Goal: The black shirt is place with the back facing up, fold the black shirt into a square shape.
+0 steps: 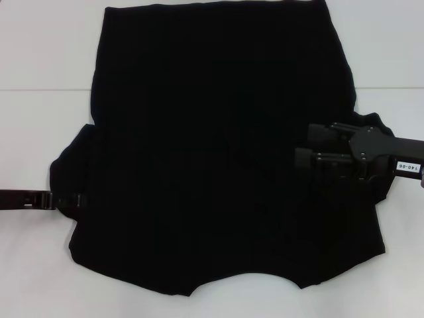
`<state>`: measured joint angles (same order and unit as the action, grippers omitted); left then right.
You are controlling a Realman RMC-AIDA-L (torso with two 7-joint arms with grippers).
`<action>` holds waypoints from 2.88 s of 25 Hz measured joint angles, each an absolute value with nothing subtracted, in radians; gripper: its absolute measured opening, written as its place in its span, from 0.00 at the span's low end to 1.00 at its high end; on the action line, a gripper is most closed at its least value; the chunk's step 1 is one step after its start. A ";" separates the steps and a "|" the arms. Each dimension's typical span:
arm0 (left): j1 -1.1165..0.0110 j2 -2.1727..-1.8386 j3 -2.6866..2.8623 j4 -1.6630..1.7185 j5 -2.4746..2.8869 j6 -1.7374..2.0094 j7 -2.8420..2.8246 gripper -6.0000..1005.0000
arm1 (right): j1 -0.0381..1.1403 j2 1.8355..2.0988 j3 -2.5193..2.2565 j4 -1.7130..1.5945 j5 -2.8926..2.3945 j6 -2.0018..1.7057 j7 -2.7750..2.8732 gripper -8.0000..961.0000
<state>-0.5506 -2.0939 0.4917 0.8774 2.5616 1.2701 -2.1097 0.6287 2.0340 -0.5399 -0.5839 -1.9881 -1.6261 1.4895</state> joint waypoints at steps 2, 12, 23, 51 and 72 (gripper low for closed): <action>-0.551 -2.094 0.495 0.879 2.562 1.270 -2.110 0.75 | 0.628 2.034 -0.536 -0.584 -1.988 -1.626 1.490 0.94; -0.557 -2.093 0.497 0.880 2.567 1.258 -2.110 0.69 | 0.628 2.034 -0.530 -0.587 -1.987 -1.629 1.490 0.94; -0.561 -2.092 0.498 0.878 2.567 1.225 -2.108 0.25 | 0.621 2.034 -0.530 -0.588 -1.965 -1.629 1.489 0.94; -0.574 -2.088 0.487 0.866 2.545 0.991 -2.109 0.02 | 0.617 2.043 -0.522 -0.583 -1.965 -1.629 1.486 0.94; -0.540 -2.084 0.420 0.889 2.398 1.110 -2.014 0.04 | 0.608 2.043 -0.520 -0.583 -1.965 -1.638 1.483 0.94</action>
